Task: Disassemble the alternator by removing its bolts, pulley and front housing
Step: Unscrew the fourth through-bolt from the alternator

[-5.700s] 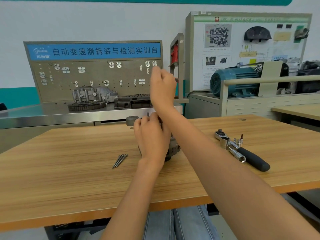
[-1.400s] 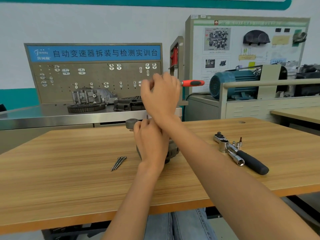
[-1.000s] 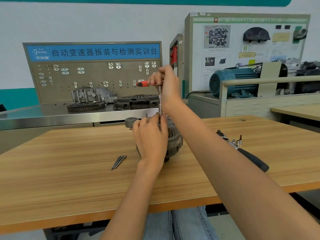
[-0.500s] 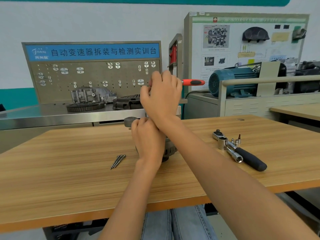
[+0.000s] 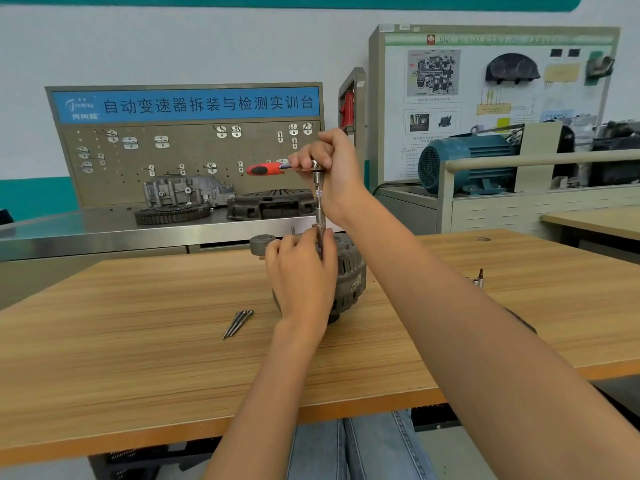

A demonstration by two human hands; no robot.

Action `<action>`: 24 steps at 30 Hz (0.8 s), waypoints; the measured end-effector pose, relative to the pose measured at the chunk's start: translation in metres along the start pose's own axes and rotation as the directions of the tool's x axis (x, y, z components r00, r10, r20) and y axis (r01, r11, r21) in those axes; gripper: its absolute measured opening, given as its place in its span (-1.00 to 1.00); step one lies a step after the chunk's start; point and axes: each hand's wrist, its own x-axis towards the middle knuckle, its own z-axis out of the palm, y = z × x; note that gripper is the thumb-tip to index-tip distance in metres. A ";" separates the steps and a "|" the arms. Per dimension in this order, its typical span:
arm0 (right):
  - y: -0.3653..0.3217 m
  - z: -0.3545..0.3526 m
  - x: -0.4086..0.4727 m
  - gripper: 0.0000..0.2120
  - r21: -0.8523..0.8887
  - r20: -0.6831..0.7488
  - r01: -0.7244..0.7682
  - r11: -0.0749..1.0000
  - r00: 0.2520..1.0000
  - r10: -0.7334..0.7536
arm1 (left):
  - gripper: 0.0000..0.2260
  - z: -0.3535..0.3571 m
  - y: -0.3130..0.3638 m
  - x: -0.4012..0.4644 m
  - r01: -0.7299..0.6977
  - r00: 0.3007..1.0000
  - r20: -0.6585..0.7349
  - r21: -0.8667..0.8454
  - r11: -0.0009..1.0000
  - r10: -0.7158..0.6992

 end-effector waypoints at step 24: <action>0.000 0.001 0.000 -0.38 0.074 0.018 -0.024 0.997 1.000 0.022 | -0.70 -0.002 0.001 0.002 0.004 1.000 0.028 0.026 1.000 -0.005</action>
